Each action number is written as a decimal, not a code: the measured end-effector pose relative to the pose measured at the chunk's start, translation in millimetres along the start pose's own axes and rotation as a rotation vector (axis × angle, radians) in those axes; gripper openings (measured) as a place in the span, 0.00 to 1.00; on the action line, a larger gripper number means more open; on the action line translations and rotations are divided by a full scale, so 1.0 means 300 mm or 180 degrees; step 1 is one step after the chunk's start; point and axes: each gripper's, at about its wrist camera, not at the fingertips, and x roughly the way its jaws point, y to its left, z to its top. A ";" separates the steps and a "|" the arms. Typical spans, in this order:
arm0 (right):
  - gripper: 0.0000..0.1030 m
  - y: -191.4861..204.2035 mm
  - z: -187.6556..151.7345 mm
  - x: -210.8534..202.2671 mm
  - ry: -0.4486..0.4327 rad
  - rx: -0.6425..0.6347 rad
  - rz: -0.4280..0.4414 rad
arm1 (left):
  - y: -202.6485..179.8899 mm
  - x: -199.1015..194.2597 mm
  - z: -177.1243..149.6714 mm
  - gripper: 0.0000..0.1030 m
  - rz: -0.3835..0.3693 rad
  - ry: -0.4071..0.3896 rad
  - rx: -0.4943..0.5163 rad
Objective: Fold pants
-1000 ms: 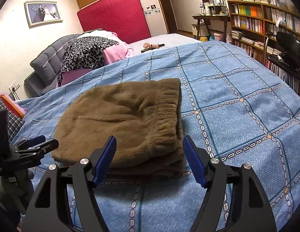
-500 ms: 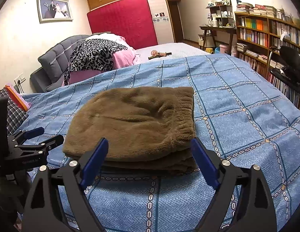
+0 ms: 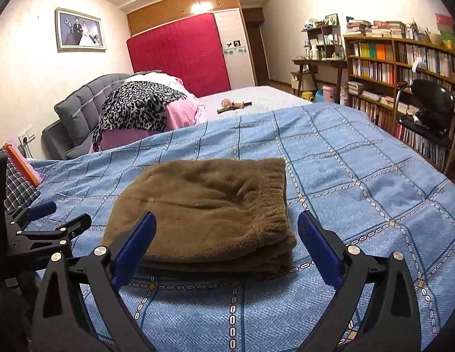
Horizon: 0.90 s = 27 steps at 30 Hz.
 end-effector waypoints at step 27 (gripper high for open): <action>0.97 0.055 -0.028 -0.015 -0.0005 -0.0164 -0.0070 | -0.064 -0.037 -0.020 0.95 -0.0067 0.0044 0.0071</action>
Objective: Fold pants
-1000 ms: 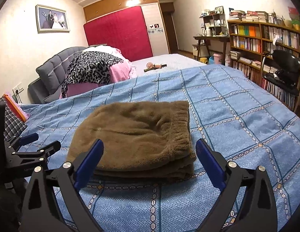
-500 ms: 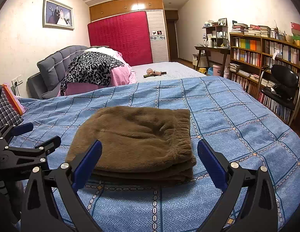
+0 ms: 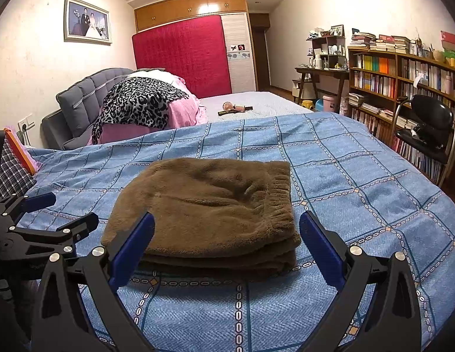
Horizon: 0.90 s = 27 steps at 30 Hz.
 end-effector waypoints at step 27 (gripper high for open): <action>0.97 -0.004 -0.005 0.012 0.0025 0.0020 0.0000 | 0.005 0.037 -0.005 0.95 -0.0094 0.0094 0.0002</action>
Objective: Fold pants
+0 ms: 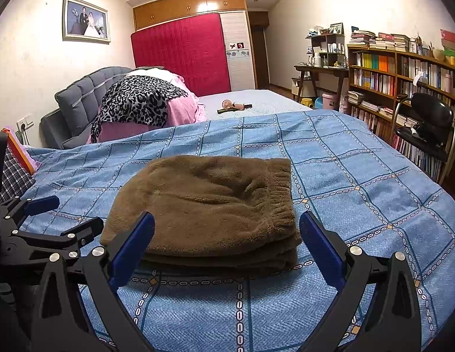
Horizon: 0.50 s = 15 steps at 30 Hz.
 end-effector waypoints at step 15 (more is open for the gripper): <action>0.97 -0.015 -0.029 0.048 0.0134 0.0055 -0.0067 | 0.024 0.042 -0.014 0.95 -0.0011 0.0171 -0.0085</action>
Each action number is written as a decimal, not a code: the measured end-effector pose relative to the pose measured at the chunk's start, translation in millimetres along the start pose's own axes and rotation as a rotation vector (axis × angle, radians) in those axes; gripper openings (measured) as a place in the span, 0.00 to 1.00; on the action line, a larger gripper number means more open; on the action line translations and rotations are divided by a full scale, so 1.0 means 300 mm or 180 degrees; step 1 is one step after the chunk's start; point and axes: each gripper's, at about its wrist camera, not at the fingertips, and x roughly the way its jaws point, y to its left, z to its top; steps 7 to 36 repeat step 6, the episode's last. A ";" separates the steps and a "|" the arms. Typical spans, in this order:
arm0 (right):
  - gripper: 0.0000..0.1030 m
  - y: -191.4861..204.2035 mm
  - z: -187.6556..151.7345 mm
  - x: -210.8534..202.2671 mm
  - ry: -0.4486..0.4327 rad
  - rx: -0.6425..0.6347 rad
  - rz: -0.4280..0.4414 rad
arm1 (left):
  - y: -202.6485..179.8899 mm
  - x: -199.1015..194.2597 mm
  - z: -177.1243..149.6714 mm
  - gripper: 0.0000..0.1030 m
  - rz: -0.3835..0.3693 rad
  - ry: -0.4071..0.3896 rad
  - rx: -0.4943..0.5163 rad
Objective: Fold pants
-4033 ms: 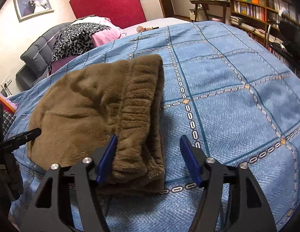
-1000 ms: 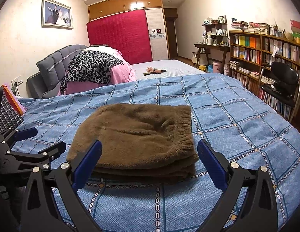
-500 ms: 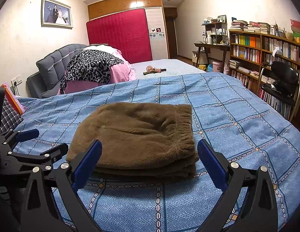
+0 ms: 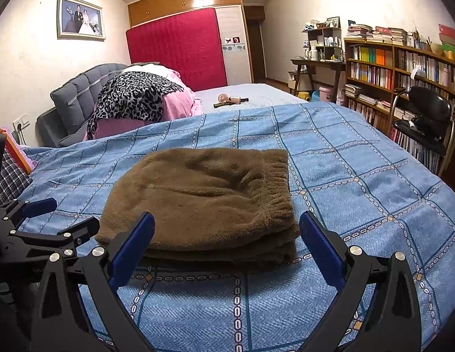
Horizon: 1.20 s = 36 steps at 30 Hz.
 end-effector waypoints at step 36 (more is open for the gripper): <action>0.97 -0.048 -0.032 0.055 0.0183 0.0120 -0.0141 | 0.054 0.046 -0.021 0.95 0.0040 0.0146 -0.0108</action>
